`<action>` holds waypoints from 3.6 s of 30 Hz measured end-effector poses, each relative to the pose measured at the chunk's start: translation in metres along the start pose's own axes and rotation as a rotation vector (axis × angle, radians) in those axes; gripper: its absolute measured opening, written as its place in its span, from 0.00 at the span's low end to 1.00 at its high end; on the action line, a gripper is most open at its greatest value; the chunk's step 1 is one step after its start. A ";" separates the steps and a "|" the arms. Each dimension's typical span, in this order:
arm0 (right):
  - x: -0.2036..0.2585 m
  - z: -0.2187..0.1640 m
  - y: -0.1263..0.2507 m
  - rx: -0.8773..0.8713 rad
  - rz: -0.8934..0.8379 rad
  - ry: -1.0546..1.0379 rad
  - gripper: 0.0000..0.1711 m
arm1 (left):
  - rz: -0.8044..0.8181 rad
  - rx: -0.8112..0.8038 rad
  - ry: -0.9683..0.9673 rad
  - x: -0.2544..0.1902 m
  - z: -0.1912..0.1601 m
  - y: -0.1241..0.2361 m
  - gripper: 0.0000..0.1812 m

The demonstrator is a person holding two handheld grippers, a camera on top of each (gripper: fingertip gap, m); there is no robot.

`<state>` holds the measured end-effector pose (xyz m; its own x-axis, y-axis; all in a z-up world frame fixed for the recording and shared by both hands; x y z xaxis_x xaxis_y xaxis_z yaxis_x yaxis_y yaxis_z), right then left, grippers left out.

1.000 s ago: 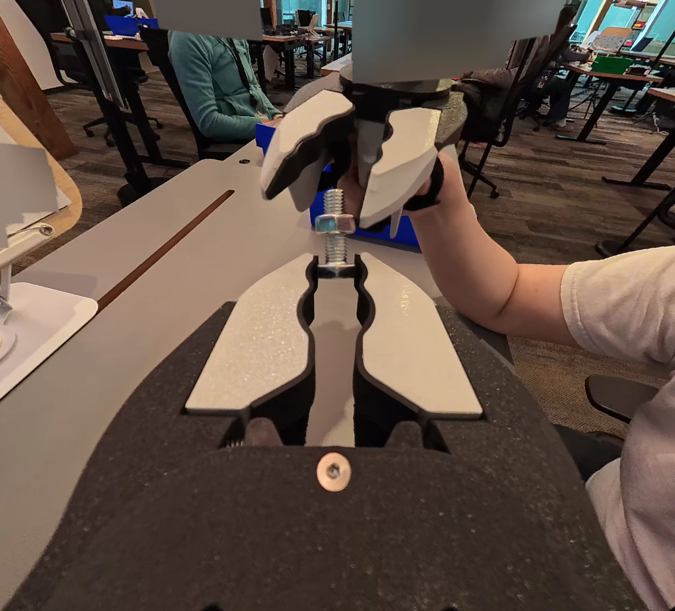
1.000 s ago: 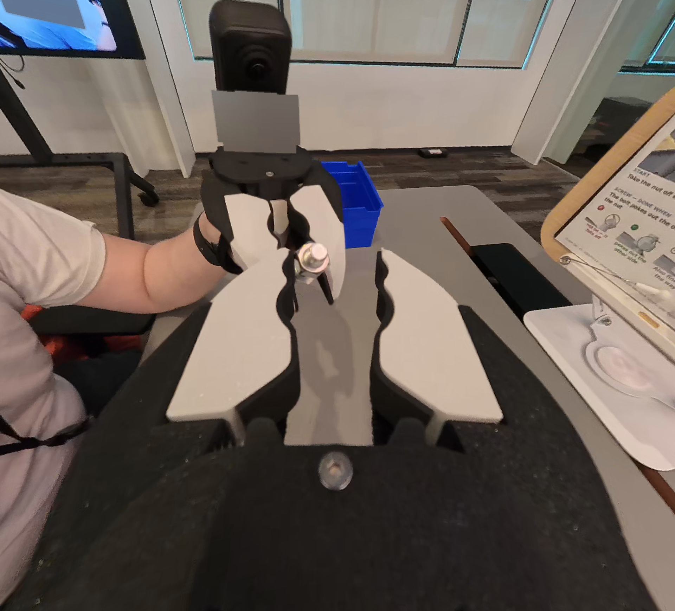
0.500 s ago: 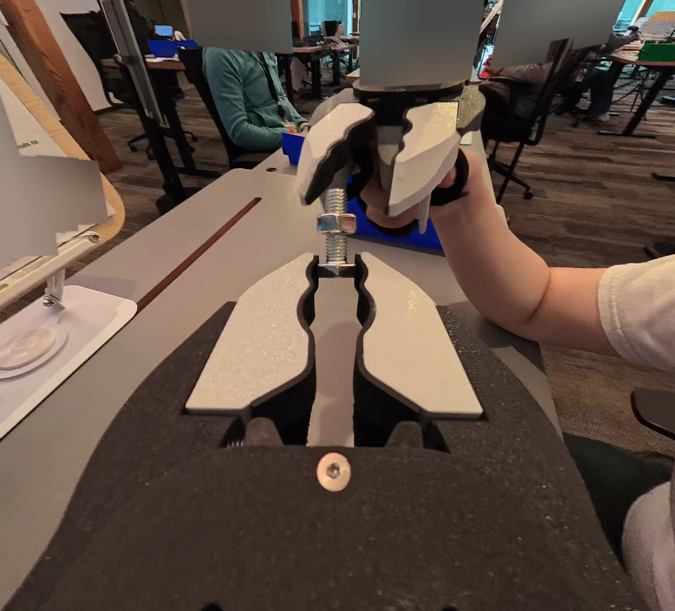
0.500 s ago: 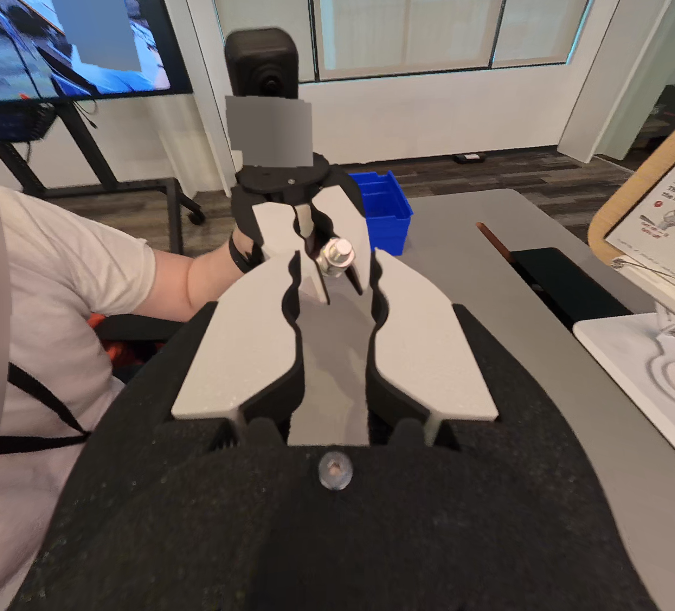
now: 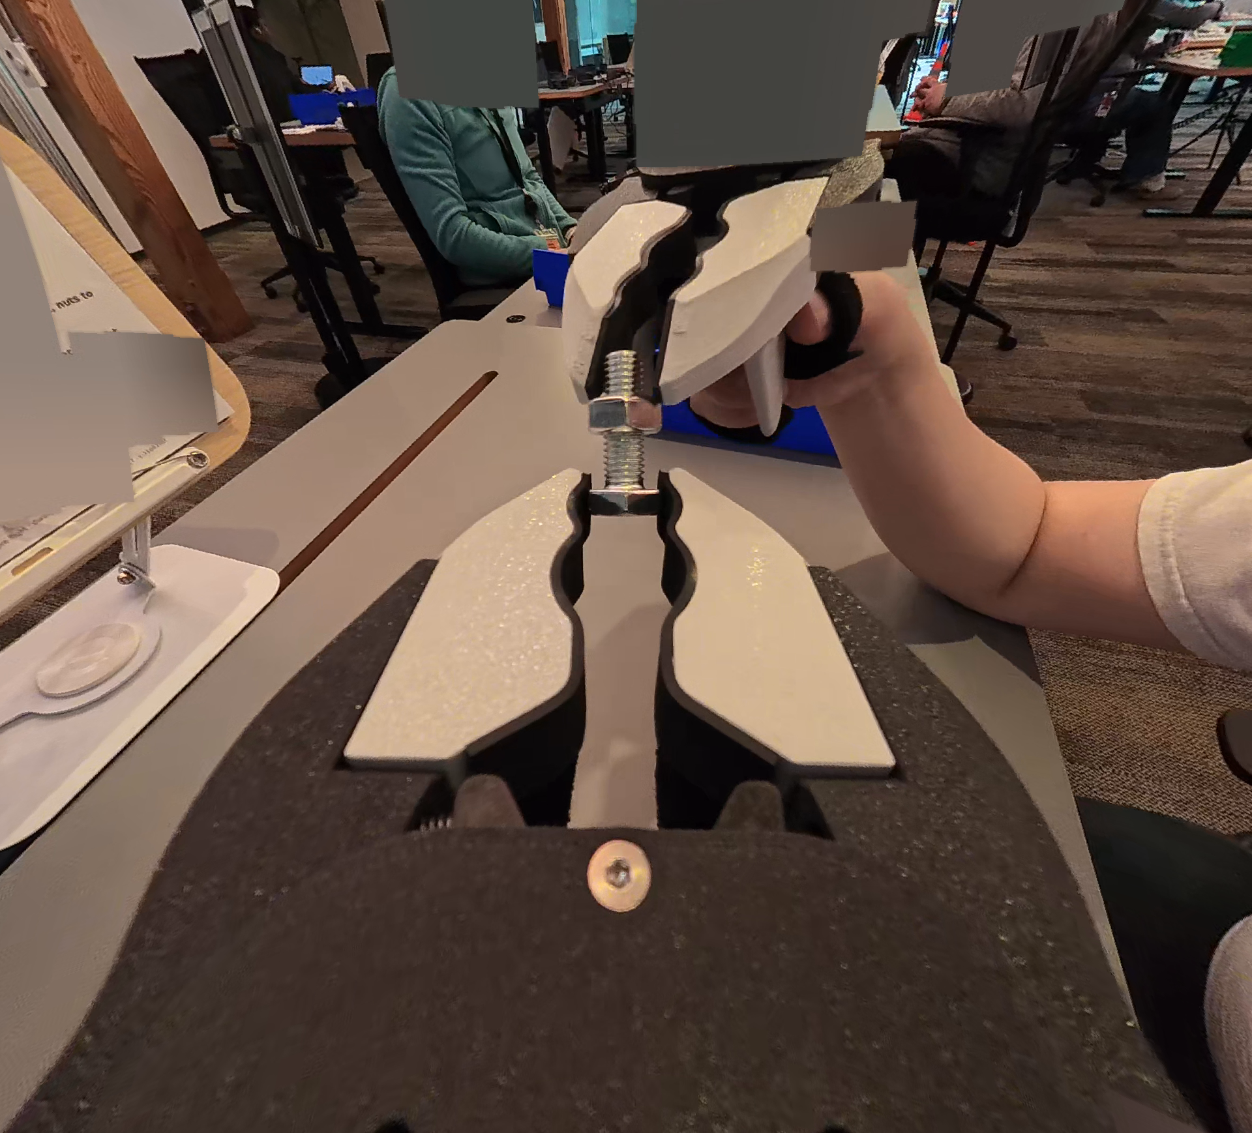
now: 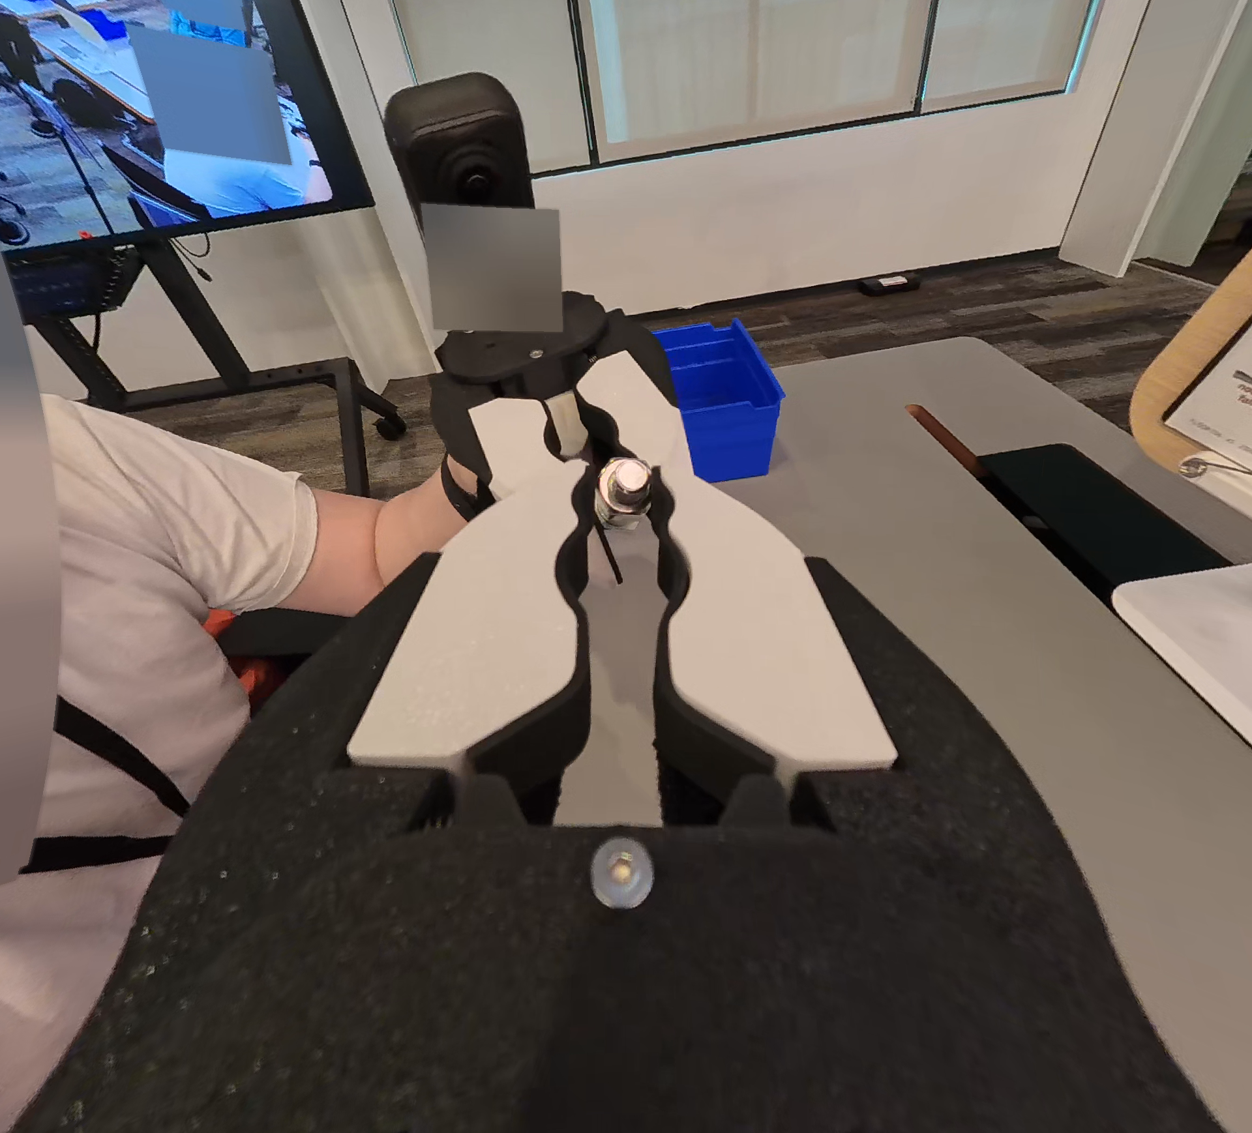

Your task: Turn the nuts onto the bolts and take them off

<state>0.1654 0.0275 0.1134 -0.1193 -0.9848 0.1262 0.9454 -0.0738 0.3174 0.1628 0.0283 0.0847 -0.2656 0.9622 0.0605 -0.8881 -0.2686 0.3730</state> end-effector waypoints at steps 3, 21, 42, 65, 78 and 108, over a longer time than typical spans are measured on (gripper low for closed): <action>0.001 0.001 -0.001 -0.014 0.010 -0.005 0.08 | -0.008 -0.005 -0.004 -0.001 0.000 0.000 0.10; 0.010 0.001 -0.016 0.037 -0.105 0.189 0.11 | 0.012 -0.008 -0.052 -0.005 0.002 0.001 0.10; 0.018 0.003 -0.016 0.014 -0.056 0.212 0.11 | -0.009 -0.031 -0.068 -0.011 0.003 -0.003 0.11; -0.006 0.005 0.003 0.035 -0.251 0.174 0.24 | 0.045 -0.022 -0.012 -0.003 0.003 -0.004 0.08; -0.006 0.006 0.009 0.007 -0.192 0.133 0.20 | 0.016 -0.026 -0.005 -0.007 0.005 -0.003 0.08; 0.013 0.009 0.000 -0.027 -0.038 0.104 0.20 | 0.012 -0.016 -0.009 -0.009 0.005 -0.003 0.08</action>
<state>0.1612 0.0161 0.1236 -0.1244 -0.9921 0.0157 0.9487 -0.1143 0.2947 0.1698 0.0207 0.0871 -0.2734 0.9591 0.0730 -0.8905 -0.2810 0.3577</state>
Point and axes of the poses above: each gripper's, where its closed fingertips meet, y back along the fingers, z out of its top, x = y × z across the jaws, the point moved 1 cm from there along y, back along the fingers, and after that the axes turned 13 degrees about x, right-handed, at the moved point
